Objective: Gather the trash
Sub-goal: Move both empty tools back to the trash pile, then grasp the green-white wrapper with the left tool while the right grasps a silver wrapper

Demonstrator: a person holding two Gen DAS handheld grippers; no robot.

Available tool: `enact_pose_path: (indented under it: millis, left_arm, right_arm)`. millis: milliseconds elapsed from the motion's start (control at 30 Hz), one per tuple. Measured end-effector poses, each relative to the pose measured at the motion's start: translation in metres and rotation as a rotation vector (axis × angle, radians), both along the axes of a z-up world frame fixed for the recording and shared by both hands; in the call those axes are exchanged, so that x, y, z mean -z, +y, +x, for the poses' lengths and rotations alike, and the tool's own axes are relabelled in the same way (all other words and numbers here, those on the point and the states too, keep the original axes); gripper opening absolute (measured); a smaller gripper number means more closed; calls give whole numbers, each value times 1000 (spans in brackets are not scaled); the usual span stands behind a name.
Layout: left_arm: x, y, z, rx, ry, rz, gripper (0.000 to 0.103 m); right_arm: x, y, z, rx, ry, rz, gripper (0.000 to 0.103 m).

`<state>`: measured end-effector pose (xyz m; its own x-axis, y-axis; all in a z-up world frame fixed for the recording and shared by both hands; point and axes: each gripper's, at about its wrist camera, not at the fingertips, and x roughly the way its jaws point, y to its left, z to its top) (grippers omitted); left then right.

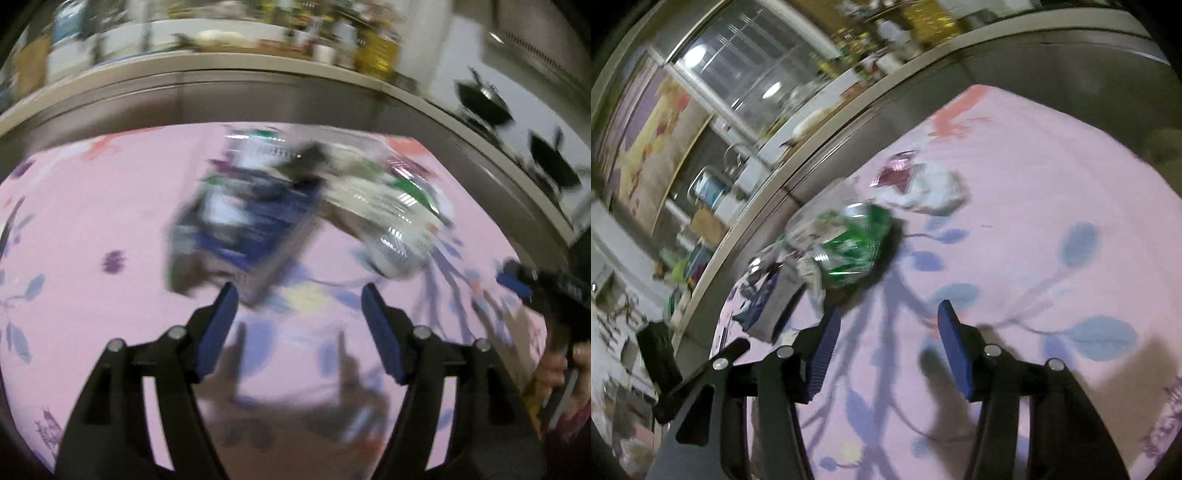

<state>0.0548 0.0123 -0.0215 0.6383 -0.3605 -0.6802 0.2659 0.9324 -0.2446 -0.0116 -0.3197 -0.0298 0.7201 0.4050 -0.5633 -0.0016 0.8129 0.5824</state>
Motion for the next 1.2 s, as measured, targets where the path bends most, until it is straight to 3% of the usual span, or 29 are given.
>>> enact_pose_path:
  millis: [433, 633, 1033, 1067, 1133, 1200]
  left_arm:
    - [8, 39, 43, -83, 19, -106, 69]
    - [11, 67, 60, -129, 39, -174, 69]
    - [7, 69, 105, -115, 4, -162, 69]
    - [8, 69, 107, -113, 6, -165, 66]
    - [11, 71, 109, -102, 7, -188, 47]
    - [17, 74, 111, -97, 26, -191, 19]
  right_arm:
    - [-51, 115, 62, -217, -80, -111, 53]
    - [-54, 153, 111, -270, -48, -100, 53]
    - [-55, 173, 147, -267, -15, -98, 53]
    - [-54, 174, 149, -266, -9, -100, 53]
    - [-53, 176, 153, -267, -6, -111, 53]
    - [-56, 182, 159, -277, -10, -142, 53]
